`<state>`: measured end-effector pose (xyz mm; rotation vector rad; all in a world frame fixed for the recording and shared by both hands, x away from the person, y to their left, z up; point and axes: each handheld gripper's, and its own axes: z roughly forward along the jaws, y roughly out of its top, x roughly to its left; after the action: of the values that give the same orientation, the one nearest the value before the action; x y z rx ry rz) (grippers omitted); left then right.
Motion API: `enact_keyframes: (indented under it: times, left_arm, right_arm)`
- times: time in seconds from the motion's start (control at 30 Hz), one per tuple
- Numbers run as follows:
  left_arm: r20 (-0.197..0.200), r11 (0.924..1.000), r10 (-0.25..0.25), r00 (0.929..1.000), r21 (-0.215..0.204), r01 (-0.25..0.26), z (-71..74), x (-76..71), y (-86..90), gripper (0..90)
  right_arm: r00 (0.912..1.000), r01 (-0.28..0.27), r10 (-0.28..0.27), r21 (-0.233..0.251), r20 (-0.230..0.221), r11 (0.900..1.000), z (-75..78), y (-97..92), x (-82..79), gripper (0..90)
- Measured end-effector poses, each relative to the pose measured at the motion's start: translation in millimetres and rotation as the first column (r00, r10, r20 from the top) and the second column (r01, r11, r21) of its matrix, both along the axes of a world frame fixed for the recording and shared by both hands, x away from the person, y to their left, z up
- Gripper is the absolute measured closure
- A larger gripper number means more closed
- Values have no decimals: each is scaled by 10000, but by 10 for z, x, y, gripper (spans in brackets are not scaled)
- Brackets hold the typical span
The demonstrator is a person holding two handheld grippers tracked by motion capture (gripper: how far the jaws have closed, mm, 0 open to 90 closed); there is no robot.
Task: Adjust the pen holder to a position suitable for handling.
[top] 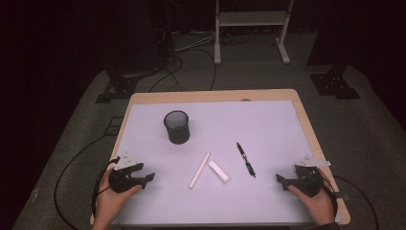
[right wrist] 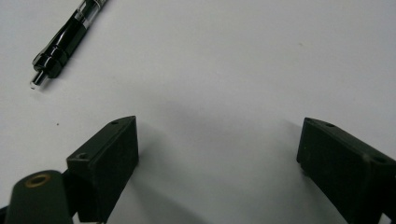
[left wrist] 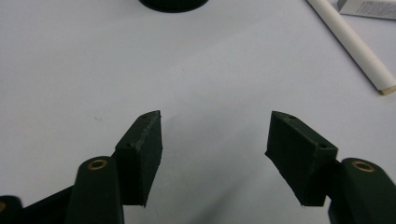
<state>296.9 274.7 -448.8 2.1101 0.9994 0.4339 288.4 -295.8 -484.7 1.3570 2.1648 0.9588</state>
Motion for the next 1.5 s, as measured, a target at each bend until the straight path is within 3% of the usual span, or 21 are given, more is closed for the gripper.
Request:
enact_keyframes:
  times: [0.37,0.63,1.1,1.5]
  left_arm:
    - [6,9998,162,9999,-105,-161,125,91,-26,441]
    - [-90,9983,400,9992,-430,-404,221,190,-58,507]
    - [-130,9993,343,9993,-147,-345,324,370,-99,572]
    - [-164,9987,430,9989,-257,-435,441,520,-141,600]
  right_arm:
    - [10000,-1,1,2,-2,10000,0,0,0,117]
    - [10000,1,-1,-2,-2,10000,0,0,0,116]
    - [10000,-4,4,-2,-3,10000,0,0,1,116]
    - [10000,0,0,-9,-9,10000,0,1,1,117]
